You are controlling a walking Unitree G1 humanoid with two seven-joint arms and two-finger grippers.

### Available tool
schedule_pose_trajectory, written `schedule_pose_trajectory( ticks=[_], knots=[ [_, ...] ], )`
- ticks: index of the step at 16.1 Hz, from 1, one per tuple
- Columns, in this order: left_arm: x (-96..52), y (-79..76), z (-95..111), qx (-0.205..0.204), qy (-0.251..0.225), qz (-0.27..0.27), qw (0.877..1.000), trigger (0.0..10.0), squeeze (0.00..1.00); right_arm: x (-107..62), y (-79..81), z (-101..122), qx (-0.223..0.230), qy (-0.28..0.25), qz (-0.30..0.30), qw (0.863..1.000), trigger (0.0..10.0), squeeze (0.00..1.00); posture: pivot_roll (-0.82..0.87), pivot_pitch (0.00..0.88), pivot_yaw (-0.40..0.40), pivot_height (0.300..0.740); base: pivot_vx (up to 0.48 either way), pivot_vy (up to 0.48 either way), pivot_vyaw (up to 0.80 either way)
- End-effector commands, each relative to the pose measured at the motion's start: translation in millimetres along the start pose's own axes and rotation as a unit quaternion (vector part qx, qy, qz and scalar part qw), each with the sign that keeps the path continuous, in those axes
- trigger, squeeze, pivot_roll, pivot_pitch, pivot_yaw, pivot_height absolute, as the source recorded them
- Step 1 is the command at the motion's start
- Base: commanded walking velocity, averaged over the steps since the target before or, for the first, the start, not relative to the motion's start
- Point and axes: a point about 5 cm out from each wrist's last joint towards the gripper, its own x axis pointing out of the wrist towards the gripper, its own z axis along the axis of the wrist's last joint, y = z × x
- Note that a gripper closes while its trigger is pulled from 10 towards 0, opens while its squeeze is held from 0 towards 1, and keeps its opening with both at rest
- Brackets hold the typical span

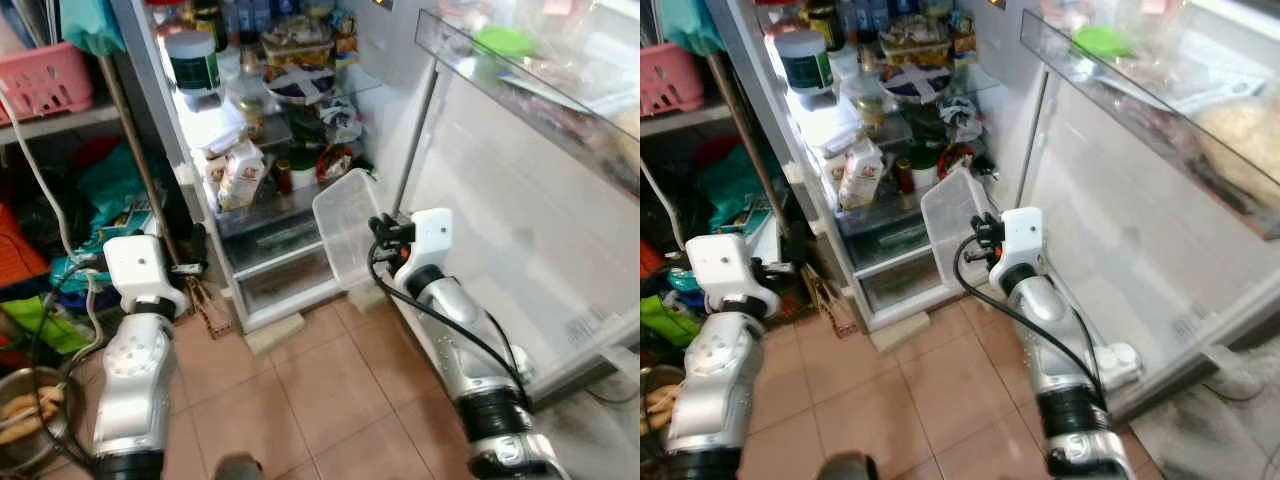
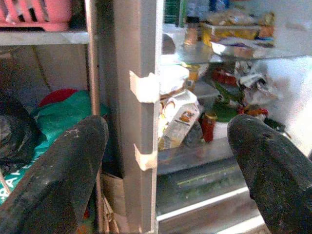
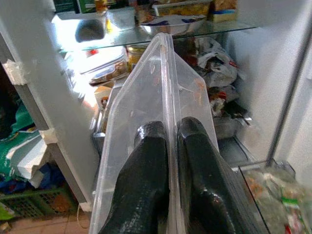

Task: Restocking fridge

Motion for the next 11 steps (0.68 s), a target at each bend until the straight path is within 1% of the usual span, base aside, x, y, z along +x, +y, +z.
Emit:
schedule_pose_trajectory(
  ticks=[1,9,11],
  knots=[
    [-1.1,6.0,-2.4,0.003,0.005,0.01,1.0,10.0,0.0,3.5,9.4,7.7,-0.007,-0.016,0.018,1.0,10.0,0.0,0.05,0.031,-0.006,0.74,0.307,0.0,0.72],
    [0.0,4.5,-3.8,0.002,0.008,0.004,1.0,10.0,0.0,4.0,10.3,7.7,-0.009,-0.019,0.017,1.0,10.0,0.0,0.05,0.025,-0.002,0.74,0.305,0.0,0.0],
    [1.1,3.9,-3.4,0.001,0.006,0.004,1.0,10.0,0.0,3.4,13.0,7.9,-0.011,-0.022,0.027,0.999,10.0,0.0,0.05,0.024,-0.001,0.74,0.306,0.0,0.0]
  ],
)
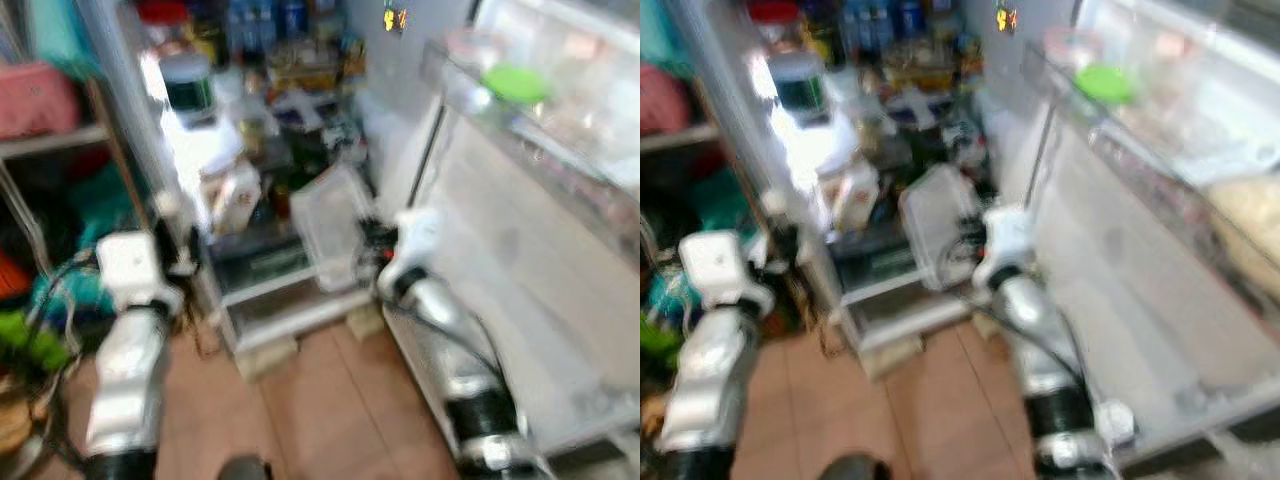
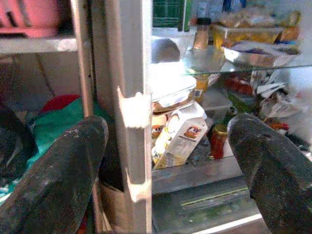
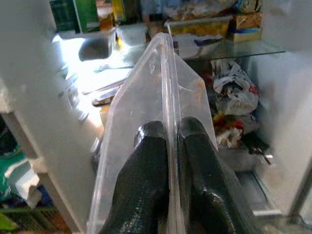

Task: Restocking fridge

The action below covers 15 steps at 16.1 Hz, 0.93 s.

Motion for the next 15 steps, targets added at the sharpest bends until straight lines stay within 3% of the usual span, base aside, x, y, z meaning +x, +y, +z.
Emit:
schedule_pose_trajectory(
  ticks=[1,12,15],
  knots=[
    [1.9,-7.5,1.7,-0.006,-0.003,-0.012,1.0,10.0,0.0,-4.2,-8.9,3.6,-0.01,-0.009,-0.008,1.0,10.0,0.0,0.05,0.022,0.001,0.74,0.307,0.0,0.5],
    [1.8,-9.3,0.1,-0.01,-0.001,-0.009,1.0,10.0,0.0,-3.7,-4.8,2.8,-0.01,-0.008,0.004,1.0,10.0,0.0,0.05,0.022,-0.004,0.74,0.286,0.0,0.55],
    [0.9,-8.7,-1.3,-0.01,0.004,-0.002,1.0,10.0,0.0,-3.1,-4.6,3.0,-0.006,-0.009,0.002,1.0,10.0,0.0,0.05,0.025,-0.006,0.74,0.0,0.0,0.0]
  ],
)
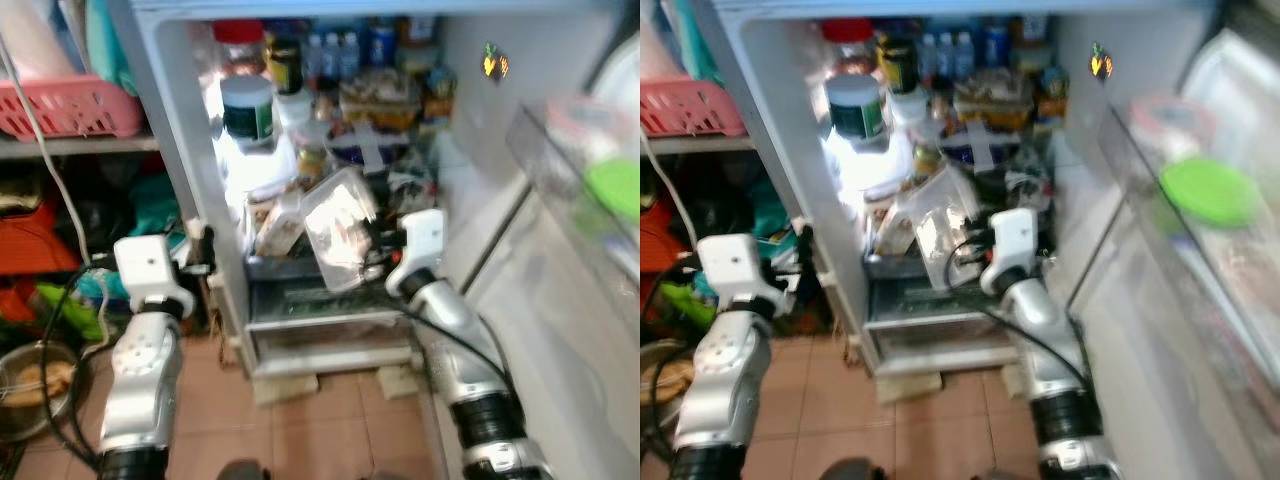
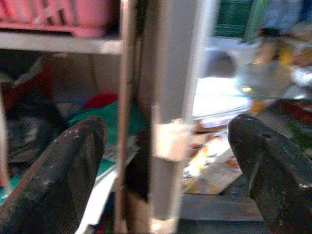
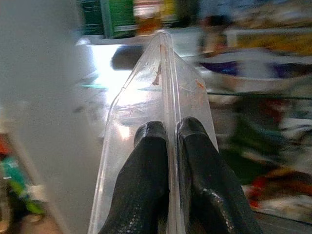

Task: Restocking fridge

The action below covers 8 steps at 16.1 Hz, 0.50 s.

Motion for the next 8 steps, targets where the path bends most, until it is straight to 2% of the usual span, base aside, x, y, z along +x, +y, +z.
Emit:
schedule_pose_trajectory(
  ticks=[1,4,8],
  knots=[
    [-1.1,-0.9,0.1,0.001,0.002,0.003,1.0,10.0,0.0,-0.4,-4.4,4.2,-0.004,-0.007,-0.003,1.0,10.0,0.0,0.06,0.025,-0.007,0.74,0.0,0.0,0.0],
    [-4.7,-1.7,-1.4,0.004,0.007,-0.003,1.0,10.0,0.0,4.1,-5.4,9.9,0.006,-0.021,-0.016,1.0,10.0,0.0,0.07,0.026,-0.009,0.74,0.0,0.0,0.0],
    [-6.0,-1.1,0.0,0.008,0.002,-0.01,1.0,10.0,0.0,10.3,-14.6,17.5,0.025,-0.04,-0.059,0.997,10.0,0.0,0.08,0.026,-0.007,0.74,0.0,0.0,0.0]
  ],
)
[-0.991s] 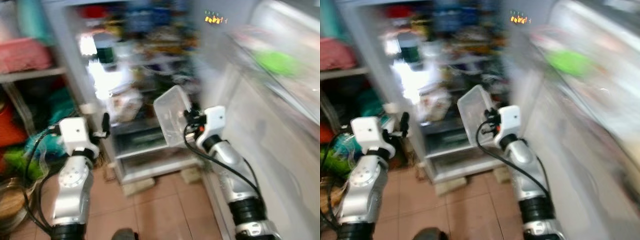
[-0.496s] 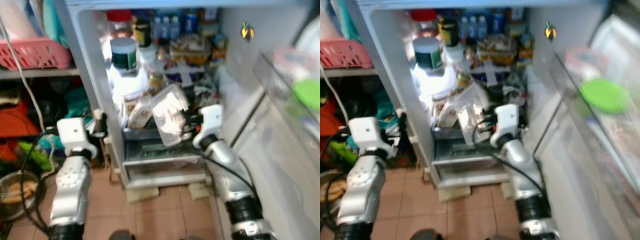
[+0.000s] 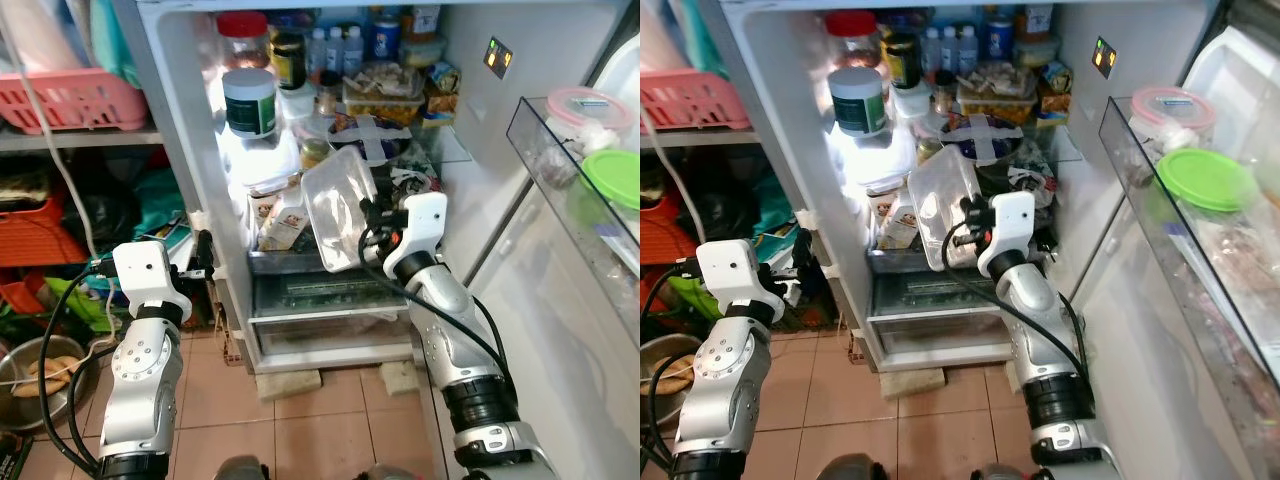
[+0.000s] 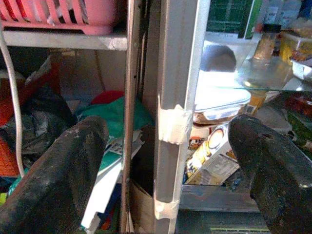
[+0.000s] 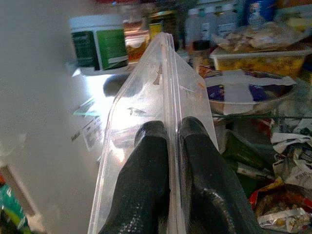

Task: Restocking fridge

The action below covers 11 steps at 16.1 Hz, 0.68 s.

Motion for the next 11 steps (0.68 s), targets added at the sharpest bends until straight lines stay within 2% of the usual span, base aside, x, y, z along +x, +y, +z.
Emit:
schedule_pose_trajectory(
  ticks=[1,5,11],
  knots=[
    [-1.1,2.0,2.3,0.005,-0.003,0.0,1.0,10.0,0.0,3.2,-6.6,4.8,0.018,-0.009,-0.02,1.0,10.0,0.0,0.08,0.026,-0.007,0.74,0.0,0.0,0.0],
    [-1.5,1.0,3.4,0.005,-0.005,-0.005,1.0,10.0,0.0,8.9,-11.2,10.4,0.049,-0.019,-0.042,0.998,10.0,0.0,0.08,0.028,-0.004,0.74,0.0,0.0,0.0],
    [-1.8,0.1,3.0,0.005,-0.004,-0.007,1.0,10.0,0.0,9.8,-11.2,11.6,0.065,-0.023,-0.049,0.996,10.0,0.0,0.08,0.033,-0.003,0.74,0.0,0.0,0.0]
  ],
)
